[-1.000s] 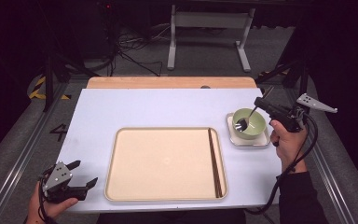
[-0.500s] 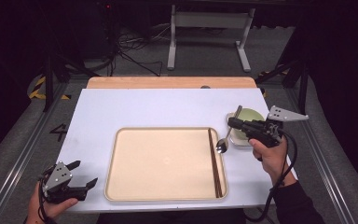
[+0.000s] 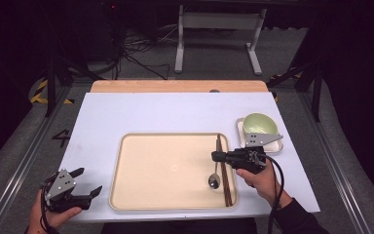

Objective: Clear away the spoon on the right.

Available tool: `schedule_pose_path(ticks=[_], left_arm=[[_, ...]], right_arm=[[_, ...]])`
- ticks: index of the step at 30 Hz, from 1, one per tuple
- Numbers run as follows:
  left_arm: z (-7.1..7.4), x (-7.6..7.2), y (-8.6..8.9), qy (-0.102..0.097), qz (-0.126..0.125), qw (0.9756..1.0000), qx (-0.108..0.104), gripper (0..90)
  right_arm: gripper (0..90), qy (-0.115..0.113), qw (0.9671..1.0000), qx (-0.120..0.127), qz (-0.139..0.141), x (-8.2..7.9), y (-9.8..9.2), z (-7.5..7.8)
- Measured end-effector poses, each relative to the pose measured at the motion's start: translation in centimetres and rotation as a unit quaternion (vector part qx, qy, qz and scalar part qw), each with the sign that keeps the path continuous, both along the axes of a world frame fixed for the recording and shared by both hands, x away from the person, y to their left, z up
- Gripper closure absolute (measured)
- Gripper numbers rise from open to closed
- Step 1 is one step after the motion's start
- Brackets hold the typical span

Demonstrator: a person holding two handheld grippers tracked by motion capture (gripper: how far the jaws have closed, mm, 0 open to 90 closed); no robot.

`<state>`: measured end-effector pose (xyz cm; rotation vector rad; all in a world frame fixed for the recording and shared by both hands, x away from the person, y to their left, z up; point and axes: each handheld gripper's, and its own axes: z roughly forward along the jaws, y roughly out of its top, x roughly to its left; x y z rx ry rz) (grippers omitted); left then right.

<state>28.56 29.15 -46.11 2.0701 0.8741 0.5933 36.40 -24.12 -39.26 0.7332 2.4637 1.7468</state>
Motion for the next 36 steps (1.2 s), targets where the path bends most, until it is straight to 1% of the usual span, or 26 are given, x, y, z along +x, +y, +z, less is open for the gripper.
schedule_pose_path(ticks=[3, 4, 5, 7, 8, 9, 10, 12, 13, 14, 15, 16, 17, 18, 19, 20, 21, 22, 23, 24, 25, 26, 28, 30, 33, 36], left_arm=[[0.0, 0.0, 0.0, 0.001, -0.001, 1.0, 0.001, 14.2], [0.0, 0.0, 0.0, 0.001, 0.0, 1.0, 0.002, 14.2], [0.0, 0.0, 0.1, 0.001, 0.0, 1.0, 0.002, 14.2], [0.0, 0.0, 0.1, 0.001, 0.0, 1.0, 0.001, 14.2], [0.0, 0.0, 0.1, 0.001, 0.0, 1.0, 0.002, 14.2], [0.0, 0.0, 0.0, 0.002, 0.0, 1.0, 0.002, 14.2], [0.0, 0.0, 0.0, 0.002, 0.0, 1.0, 0.002, 14.2], [-0.1, 0.1, 0.0, 0.004, -0.001, 1.0, 0.004, 14.2], [-0.1, 0.1, 0.0, 0.005, -0.002, 1.0, 0.006, 14.2], [-0.1, 0.1, 0.0, 0.005, -0.002, 1.0, 0.006, 14.2], [-0.1, 0.1, -0.1, 0.005, -0.003, 1.0, 0.007, 14.2], [-0.2, 0.1, -0.1, 0.005, -0.003, 1.0, 0.008, 14.2], [-0.2, 0.1, -0.1, 0.006, -0.002, 0.9999, 0.008, 14.2], [-0.1, 0.1, -0.1, 0.006, -0.002, 0.9999, 0.009, 14.2], [-0.1, 0.1, -0.1, 0.006, -0.002, 0.9999, 0.009, 14.2], [-0.1, 0.1, -0.1, 0.006, -0.002, 0.9999, 0.008, 14.2], [-0.1, 0.1, -0.1, 0.006, -0.001, 0.9999, 0.01, 14.2], [-0.2, 0.1, -0.1, 0.006, -0.001, 0.9999, 0.009, 14.2], [-0.2, 0.1, -0.1, 0.006, -0.001, 0.9999, 0.009, 14.2], [-0.2, 0.1, -0.1, 0.006, -0.001, 0.9999, 0.009, 14.2], [-0.1, 0.1, -0.1, 0.006, -0.001, 0.9999, 0.01, 14.2], [-0.1, 0.1, -0.1, 0.006, -0.001, 0.9999, 0.01, 14.2], [-0.1, 0.1, -0.1, 0.005, 0.0, 0.9999, 0.01, 14.2], [-0.1, 0.0, -0.1, 0.005, 0.001, 1.0, 0.007, 14.2], [0.0, 0.0, -0.1, 0.006, 0.001, 0.9999, 0.009, 14.2], [0.0, 0.0, -0.2, 0.006, 0.001, 0.9999, 0.009, 14.2]], right_arm=[[89.6, 0.016, 0.9998, 0.004, 0.015, 0.1, 0.7, -0.6], [89.6, 0.016, 0.9998, 0.004, 0.015, 0.1, 0.7, -0.6], [89.4, 0.033, 0.9991, 0.013, 0.025, 0.4, 0.9, -1.2], [89.4, 0.035, 0.9991, 0.01, 0.023, 0.4, 0.9, -1.3], [89.3, 0.039, 0.9989, 0.01, 0.021, 0.6, 0.9, -1.6], [88.4, 0.049, 0.9985, 0.015, 0.019, 0.9, 0.8, -2.0], [87.6, 0.048, 0.9987, 0.009, 0.014, 1.1, 0.7, -2.1], [86.5, 0.052, 0.9986, 0.006, 0.008, 1.3, 0.6, -2.3], [85.2, 0.051, 0.9987, 0.0, 0.002, 1.4, 0.6, -2.5], [85.2, 0.051, 0.9987, 0.0, 0.002, 1.4, 0.6, -2.5], [84.4, 0.052, 0.9986, -0.007, -0.002, 1.5, 0.6, -2.6], [81.8, 0.053, 0.9982, -0.024, -0.013, 1.9, 0.7, -3.0], [81.8, 0.053, 0.9982, -0.024, -0.013, 1.9, 0.7, -3.0], [79.9, 0.06, 0.9973, -0.035, -0.024, 2.1, 0.7, -3.4], [79.1, 0.06, 0.9969, -0.043, -0.029, 2.3, 0.7, -3.5], [79.1, 0.06, 0.9969, -0.043, -0.029, 2.3, 0.7, -3.5], [76.5, 0.066, 0.9958, -0.052, -0.037, 2.5, 0.7, -3.9], [75.8, 0.069, 0.9948, -0.061, -0.044, 2.6, 0.7, -4.0], [75.8, 0.069, 0.9948, -0.061, -0.044, 2.6, 0.7, -4.0], [75.0, 0.068, 0.9942, -0.069, -0.047, 2.6, 0.7, -4.1], [72.3, 0.066, 0.9933, -0.079, -0.053, 2.7, 0.7, -4.3], [71.1, 0.069, 0.9914, -0.092, -0.063, 2.8, 0.7, -4.4], [69.4, 0.071, 0.9907, -0.095, -0.066, 3.0, 0.7, -4.6], [67.7, 0.067, 0.9901, -0.103, -0.068, 3.0, 0.8, -4.7], [62.3, 0.062, 0.9885, -0.115, -0.076, 3.1, 1.0, -4.7], [62.1, 0.063, 0.9872, -0.122, -0.08, 3.2, 1.0, -4.9]])
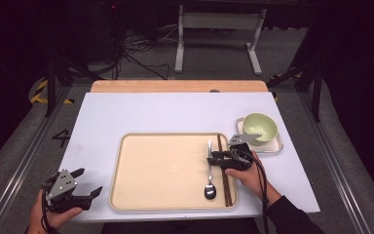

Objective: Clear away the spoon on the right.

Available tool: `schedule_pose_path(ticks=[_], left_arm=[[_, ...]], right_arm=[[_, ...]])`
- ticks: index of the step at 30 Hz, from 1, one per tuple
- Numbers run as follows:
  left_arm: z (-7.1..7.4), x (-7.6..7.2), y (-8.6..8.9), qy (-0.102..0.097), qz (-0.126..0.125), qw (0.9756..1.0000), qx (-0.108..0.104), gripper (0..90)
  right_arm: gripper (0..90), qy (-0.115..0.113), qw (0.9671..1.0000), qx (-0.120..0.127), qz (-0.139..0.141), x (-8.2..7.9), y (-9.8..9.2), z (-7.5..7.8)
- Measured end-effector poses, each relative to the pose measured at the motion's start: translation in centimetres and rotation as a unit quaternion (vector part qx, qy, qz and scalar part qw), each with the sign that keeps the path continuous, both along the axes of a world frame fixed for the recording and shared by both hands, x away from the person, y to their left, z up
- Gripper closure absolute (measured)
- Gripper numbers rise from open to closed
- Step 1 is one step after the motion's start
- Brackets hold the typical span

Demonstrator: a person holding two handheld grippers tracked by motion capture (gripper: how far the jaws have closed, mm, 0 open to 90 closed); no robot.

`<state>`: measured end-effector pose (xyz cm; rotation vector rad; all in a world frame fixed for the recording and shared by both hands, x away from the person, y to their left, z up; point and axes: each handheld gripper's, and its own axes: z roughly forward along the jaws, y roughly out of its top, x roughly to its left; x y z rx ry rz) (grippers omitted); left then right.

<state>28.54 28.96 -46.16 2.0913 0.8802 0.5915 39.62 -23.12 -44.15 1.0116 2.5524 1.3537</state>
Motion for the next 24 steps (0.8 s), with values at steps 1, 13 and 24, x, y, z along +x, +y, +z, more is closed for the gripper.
schedule_pose_path(ticks=[1, 13, 24], left_arm=[[0.0, 0.0, 0.0, 0.0, -0.001, 1.0, 0.002, 14.3], [0.1, -0.1, 0.0, -0.003, -0.001, 1.0, 0.001, 14.3], [0.1, -0.1, 0.0, -0.003, -0.002, 1.0, 0.003, 14.4]], right_arm=[[62.9, 0.0, 1.0, -0.002, -0.001, 0.0, 0.0, 0.0], [90.0, -0.023, 0.994, -0.064, 0.085, -1.5, 1.9, -0.1], [89.6, -0.018, 0.9917, -0.102, 0.076, -1.2, 1.6, -0.6]])
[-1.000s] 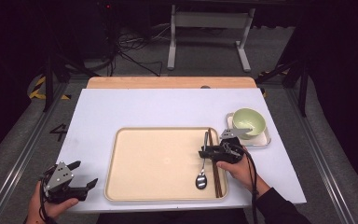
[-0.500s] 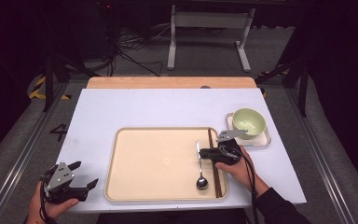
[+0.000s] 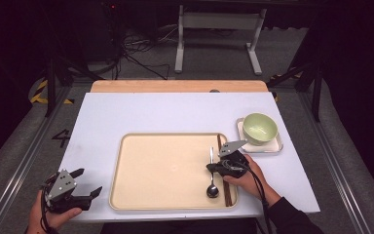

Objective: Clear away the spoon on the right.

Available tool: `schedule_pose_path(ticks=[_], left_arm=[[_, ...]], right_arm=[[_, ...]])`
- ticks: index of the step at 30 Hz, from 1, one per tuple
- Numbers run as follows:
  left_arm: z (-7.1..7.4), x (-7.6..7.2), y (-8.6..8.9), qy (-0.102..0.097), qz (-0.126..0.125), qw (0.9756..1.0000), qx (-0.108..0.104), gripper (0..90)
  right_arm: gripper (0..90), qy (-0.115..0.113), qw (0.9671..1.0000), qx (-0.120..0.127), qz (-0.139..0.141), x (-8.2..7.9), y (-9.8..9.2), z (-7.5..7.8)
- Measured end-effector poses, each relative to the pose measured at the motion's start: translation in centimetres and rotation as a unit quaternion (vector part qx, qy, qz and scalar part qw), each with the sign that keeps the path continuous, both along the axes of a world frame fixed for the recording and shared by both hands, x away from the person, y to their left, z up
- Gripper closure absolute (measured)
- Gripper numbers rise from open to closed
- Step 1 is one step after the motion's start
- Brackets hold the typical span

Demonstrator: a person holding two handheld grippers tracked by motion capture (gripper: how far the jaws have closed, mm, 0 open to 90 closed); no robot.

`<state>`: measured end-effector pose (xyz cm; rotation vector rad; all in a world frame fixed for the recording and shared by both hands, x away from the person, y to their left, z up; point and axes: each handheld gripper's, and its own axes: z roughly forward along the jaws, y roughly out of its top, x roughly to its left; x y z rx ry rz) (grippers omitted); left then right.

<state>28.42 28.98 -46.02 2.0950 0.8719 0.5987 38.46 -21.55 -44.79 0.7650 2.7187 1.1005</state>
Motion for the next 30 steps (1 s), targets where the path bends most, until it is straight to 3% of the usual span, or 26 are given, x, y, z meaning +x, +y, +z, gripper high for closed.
schedule_pose_path(ticks=[5, 11, 18, 26, 30], left_arm=[[0.1, 0.0, 0.1, -0.004, 0.004, 1.0, -0.002, 14.4], [0.1, 0.2, 0.0, -0.003, -0.004, 0.9999, -0.009, 14.5], [0.1, 0.4, 0.6, -0.011, -0.009, 0.9997, -0.021, 14.6], [0.3, 0.5, 0.1, -0.019, -0.02, 0.9994, -0.02, 14.9], [0.2, 0.4, 0.1, -0.021, -0.021, 0.9994, -0.017, 15.0]], right_arm=[[88.6, -0.009, 0.9999, 0.012, -0.009, 0.1, -0.4, 0.4], [84.5, -0.054, 0.998, 0.025, -0.02, -0.5, -1.3, 2.2], [79.0, -0.104, 0.9923, 0.033, -0.06, -0.9, -3.4, 4.6], [72.6, -0.127, 0.986, 0.047, -0.097, -1.2, -5.4, 6.1], [69.0, -0.143, 0.9808, 0.05, -0.123, -1.0, -6.6, 6.9]])
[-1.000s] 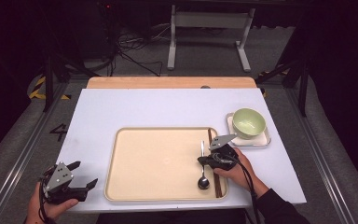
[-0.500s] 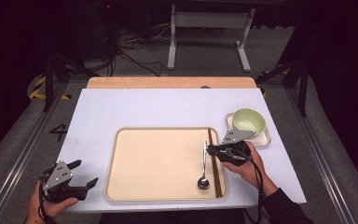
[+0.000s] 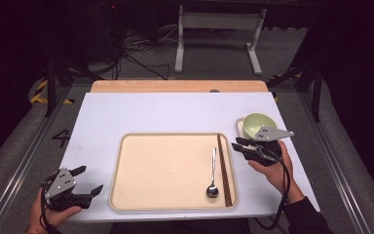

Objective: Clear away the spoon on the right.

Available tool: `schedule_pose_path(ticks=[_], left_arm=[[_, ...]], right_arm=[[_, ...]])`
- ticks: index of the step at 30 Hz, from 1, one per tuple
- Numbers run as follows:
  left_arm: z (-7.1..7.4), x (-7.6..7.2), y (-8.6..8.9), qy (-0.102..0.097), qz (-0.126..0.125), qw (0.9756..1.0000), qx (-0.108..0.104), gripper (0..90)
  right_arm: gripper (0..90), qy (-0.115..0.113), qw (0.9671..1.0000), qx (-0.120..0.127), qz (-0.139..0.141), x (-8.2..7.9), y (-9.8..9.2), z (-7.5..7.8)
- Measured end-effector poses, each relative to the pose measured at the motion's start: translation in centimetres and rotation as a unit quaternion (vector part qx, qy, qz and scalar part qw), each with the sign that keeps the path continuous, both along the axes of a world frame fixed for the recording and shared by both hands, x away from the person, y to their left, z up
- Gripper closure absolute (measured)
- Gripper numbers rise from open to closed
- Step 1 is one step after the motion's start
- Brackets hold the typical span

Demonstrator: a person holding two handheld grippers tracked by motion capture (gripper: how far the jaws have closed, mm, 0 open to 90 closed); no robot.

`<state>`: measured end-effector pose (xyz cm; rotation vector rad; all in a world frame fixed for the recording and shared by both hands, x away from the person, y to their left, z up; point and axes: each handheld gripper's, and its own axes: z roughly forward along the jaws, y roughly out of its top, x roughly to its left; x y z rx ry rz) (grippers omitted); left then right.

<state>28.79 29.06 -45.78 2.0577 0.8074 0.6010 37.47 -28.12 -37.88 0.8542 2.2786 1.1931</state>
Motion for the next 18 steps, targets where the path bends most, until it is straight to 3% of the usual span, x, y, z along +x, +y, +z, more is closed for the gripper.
schedule_pose_path(ticks=[7, 11, 13, 16, 18], left_arm=[[0.2, -0.4, -0.3, -0.001, -0.001, 1.0, 0.005, 15.1], [0.1, -0.6, -0.2, 0.003, 0.003, 1.0, 0.008, 15.1], [0.0, -0.8, -0.2, 0.005, 0.005, 0.9999, 0.011, 15.1], [0.0, -0.8, -0.2, 0.006, 0.006, 0.9999, 0.009, 15.1], [0.0, -0.8, -0.2, 0.006, 0.006, 0.9999, 0.008, 15.1]], right_arm=[[54.7, -0.023, 0.9982, -0.017, -0.053, 0.5, -1.5, 0.7], [42.8, -0.027, 0.9959, -0.035, -0.079, 1.1, -2.9, 1.8], [39.0, -0.038, 0.9926, -0.051, -0.103, 1.3, -3.9, 2.3], [34.7, -0.019, 0.9919, -0.025, -0.123, 2.1, -5.8, 2.7], [33.8, -0.017, 0.9914, -0.022, -0.128, 2.3, -6.2, 2.7]])
